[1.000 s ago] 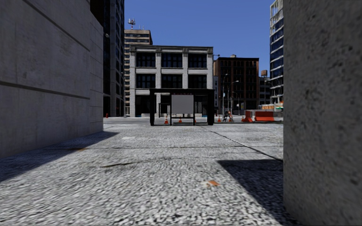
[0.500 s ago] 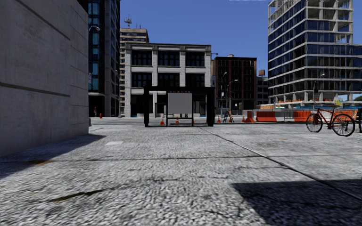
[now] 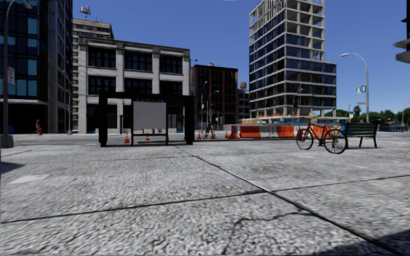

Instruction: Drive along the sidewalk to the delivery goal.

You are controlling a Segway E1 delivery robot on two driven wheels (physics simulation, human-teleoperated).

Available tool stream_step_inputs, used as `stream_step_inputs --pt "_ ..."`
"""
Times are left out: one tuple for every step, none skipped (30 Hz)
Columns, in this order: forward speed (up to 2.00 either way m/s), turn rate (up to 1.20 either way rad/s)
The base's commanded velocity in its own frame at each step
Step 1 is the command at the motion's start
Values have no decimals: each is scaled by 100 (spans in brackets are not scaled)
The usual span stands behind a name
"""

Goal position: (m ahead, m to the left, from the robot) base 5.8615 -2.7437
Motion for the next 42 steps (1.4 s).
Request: stream_step_inputs --pt "200 -68" --pt "200 -64" --pt "200 -63" --pt "200 -63" --pt "200 -63" --pt "200 -63" --pt "200 -61" --pt "200 -60" --pt "200 -59" --pt "200 -59" --pt "200 -59" --pt "200 -59" --pt "200 -59" --pt "200 -59" --pt "200 -59" --pt "200 -59" --pt "200 -59" --pt "200 -59" --pt "200 -59" --pt "200 -59" --pt "200 -59" --pt "200 -59" --pt "200 -59" --pt "200 -59" --pt "200 -59" --pt "200 -59" --pt "200 -59" --pt "200 -59" --pt "200 -59" --pt "200 -59" --pt "200 -59" --pt "200 -59" --pt "200 -59" --pt "200 -59" --pt "200 -59" --pt "200 -59" --pt "200 -12" --pt "200 0" --pt "200 0" --pt "200 0" --pt "200 0" --pt "200 0"
